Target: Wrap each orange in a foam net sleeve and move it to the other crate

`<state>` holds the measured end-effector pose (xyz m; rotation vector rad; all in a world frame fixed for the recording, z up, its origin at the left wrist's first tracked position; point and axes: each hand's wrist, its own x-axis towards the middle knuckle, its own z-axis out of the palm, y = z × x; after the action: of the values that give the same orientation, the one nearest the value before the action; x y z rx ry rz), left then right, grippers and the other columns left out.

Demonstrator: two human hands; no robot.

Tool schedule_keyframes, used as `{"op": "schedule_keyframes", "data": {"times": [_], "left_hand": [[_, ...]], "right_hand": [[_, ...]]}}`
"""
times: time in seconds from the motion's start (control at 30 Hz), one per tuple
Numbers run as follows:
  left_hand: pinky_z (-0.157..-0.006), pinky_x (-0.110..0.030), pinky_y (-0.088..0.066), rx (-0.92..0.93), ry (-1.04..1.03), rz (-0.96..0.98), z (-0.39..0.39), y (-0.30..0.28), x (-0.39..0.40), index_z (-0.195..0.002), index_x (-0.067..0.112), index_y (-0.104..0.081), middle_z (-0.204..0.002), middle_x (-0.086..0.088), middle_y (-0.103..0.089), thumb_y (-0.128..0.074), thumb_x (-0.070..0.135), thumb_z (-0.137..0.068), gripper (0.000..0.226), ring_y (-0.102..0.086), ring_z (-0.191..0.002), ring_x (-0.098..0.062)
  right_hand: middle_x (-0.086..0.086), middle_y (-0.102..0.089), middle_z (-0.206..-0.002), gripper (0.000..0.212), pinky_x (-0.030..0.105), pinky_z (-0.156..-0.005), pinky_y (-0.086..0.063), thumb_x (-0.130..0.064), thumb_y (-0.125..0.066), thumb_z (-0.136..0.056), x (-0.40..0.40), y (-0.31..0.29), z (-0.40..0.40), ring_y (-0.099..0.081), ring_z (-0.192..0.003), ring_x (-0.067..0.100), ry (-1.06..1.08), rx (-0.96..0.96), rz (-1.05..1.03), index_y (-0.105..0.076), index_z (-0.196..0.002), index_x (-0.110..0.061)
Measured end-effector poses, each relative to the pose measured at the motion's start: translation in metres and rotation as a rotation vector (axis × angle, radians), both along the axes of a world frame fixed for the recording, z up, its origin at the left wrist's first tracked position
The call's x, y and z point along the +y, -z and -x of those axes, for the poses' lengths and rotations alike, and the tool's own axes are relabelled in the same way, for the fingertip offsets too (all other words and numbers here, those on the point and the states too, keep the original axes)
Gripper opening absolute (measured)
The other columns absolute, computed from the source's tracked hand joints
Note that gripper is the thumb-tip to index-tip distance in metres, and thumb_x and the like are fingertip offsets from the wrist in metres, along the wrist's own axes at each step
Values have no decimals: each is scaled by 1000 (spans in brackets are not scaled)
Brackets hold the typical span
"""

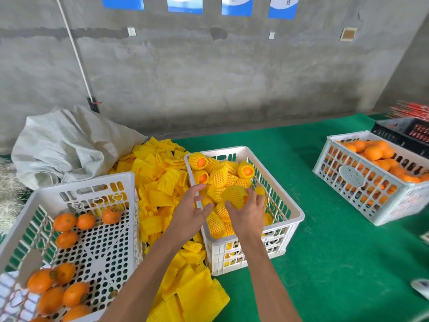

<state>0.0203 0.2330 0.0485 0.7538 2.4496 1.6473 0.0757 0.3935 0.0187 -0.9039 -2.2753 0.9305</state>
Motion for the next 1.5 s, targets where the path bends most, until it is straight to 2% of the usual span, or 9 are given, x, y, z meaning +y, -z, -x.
{"op": "schedule_keyframes", "data": {"times": [0.2,0.43,0.63,0.8,0.93,1.07,1.23,1.33,1.5], "left_hand": [[-96,-30,-56,10,0,25,6,15,-9,-147,32,-46,-155,11,-43,-68,31,-101,51,-50,-135,-11],[-107,-31,-46,174,-21,227,13,19,-56,-145,25,-51,-151,5,-49,-64,24,-103,44,-50,-136,-15],[-109,-29,-36,188,-213,296,18,24,-136,-145,15,-53,-149,-5,-52,-62,22,-104,42,-46,-138,-21],[-109,-41,-44,-16,-356,518,27,56,-211,-148,8,-49,-151,-15,-52,-63,24,-104,49,-52,-135,-32],[-103,-43,-51,-365,-299,793,37,80,-263,-153,16,-42,-153,-15,-48,-67,23,-101,59,-58,-129,-33],[-103,-41,-52,-548,-282,906,39,102,-297,-156,16,-42,-153,-17,-50,-74,14,-96,68,-58,-125,-31],[-105,-48,-54,-640,-160,1066,46,114,-298,-161,26,-31,-161,-15,-38,-77,16,-94,82,-55,-132,-38],[-105,-43,-55,-639,-129,1135,52,119,-294,-164,29,-22,-166,-13,-29,-70,20,-99,81,-54,-133,-36],[-105,-33,-53,-561,-110,1197,59,126,-292,-159,25,-37,-152,-11,-45,-59,11,-103,62,-58,-131,-29]], "right_hand": [[10,-49,-139,68,48,-104,-43,-42,-78,-87,2,18,-4,-47,-127,34,-83,-42,-64,-51,-143,-12],[5,-60,-132,52,45,-95,-51,-41,-78,-89,-40,10,14,-53,-124,27,-307,95,-185,-63,-131,-15],[1,-53,-144,54,38,-106,-45,-41,-70,-95,-98,23,40,-44,-137,22,-618,-17,-154,-54,-142,-19],[2,-51,-147,55,42,-107,-43,-38,-68,-96,-137,64,45,-43,-139,25,-785,-280,-110,-50,-145,-22],[2,-50,-149,56,37,-107,-44,-39,-68,-96,-157,100,42,-45,-139,24,-852,-487,-124,-49,-147,-22],[5,-46,-151,59,38,-108,-44,-37,-67,-97,-170,127,36,-45,-139,27,-865,-645,-178,-45,-149,-20],[2,-53,-142,50,36,-101,-50,-35,-64,-99,-180,141,36,-54,-129,22,-821,-669,-156,-49,-145,-20],[1,-58,-132,38,35,-98,-51,-33,-63,-99,-183,141,37,-59,-120,20,-788,-646,-100,-57,-135,-22],[2,-58,-122,20,35,-93,-51,-24,-64,-97,-181,131,48,-61,-106,20,-771,-513,-30,-65,-116,-16]]}}
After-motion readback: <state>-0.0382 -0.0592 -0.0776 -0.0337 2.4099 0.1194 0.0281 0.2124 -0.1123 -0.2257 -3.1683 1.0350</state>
